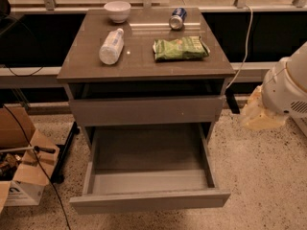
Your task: Close middle drawer
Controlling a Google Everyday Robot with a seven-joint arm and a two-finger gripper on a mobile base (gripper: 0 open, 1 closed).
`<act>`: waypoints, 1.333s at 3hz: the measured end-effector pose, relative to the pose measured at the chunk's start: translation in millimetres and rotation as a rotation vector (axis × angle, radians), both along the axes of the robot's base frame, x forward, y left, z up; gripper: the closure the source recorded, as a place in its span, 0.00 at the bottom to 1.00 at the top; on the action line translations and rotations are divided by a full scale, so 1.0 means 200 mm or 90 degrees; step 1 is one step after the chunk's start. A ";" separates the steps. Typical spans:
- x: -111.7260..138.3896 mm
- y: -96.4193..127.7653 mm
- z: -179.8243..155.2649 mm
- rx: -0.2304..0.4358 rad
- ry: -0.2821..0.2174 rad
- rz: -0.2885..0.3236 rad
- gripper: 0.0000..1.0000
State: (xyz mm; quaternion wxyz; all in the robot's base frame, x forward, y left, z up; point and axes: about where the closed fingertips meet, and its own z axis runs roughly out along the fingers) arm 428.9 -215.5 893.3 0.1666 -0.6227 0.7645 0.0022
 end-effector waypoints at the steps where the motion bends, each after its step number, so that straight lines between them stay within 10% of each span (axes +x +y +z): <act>1: 0.00 0.00 0.00 0.000 0.000 0.000 1.00; 4: -0.18 0.23 -0.84 0.220 0.106 -0.003 1.00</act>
Offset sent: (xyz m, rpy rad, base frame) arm -0.0265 0.0433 -0.1398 0.3811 0.1648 -0.0222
